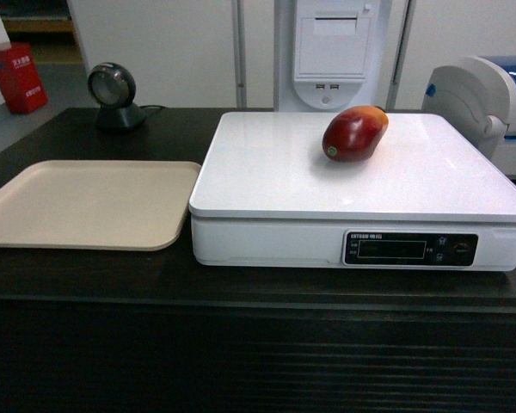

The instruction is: Place dark red mango on scale at checkout

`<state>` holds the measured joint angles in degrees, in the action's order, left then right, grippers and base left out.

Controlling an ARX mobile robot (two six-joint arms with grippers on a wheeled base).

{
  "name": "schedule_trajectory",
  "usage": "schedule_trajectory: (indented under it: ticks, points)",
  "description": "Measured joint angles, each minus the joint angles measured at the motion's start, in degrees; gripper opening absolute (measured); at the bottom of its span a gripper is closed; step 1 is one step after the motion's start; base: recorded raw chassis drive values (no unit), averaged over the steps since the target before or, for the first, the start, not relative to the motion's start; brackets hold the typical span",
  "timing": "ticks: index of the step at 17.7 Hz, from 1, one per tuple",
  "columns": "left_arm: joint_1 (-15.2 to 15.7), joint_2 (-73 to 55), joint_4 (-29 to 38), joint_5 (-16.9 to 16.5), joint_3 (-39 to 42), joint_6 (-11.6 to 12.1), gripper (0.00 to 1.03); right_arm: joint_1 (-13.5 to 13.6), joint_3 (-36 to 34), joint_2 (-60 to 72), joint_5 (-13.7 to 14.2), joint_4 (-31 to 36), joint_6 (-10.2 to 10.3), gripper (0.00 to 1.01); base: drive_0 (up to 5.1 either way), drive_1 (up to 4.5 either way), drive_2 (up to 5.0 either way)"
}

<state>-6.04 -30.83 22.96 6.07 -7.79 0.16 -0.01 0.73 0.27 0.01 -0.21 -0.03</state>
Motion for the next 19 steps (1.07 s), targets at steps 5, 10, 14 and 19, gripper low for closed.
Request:
schedule_trajectory:
  ticks: [5, 10, 14, 19]
  points:
    - [5.8, 6.7, -3.2, -6.2, 3.3, 0.0, 0.02, 0.0, 0.0, 0.0, 0.0, 0.0, 0.0, 0.98, 0.0, 0.00, 0.0]
    - [5.9, 12.4, -7.0, -6.1, 5.2, -0.1, 0.02, 0.0, 0.0, 0.0, 0.0, 0.0, 0.0, 0.98, 0.0, 0.00, 0.0]
    - [5.9, 17.4, -9.5, -6.0, 7.3, -0.1, 0.02, 0.0, 0.0, 0.0, 0.0, 0.0, 0.0, 0.98, 0.0, 0.00, 0.0]
    - [5.9, 24.4, -18.2, -6.0, 7.1, -0.1, 0.02, 0.0, 0.0, 0.0, 0.0, 0.0, 0.0, 0.98, 0.0, 0.00, 0.0]
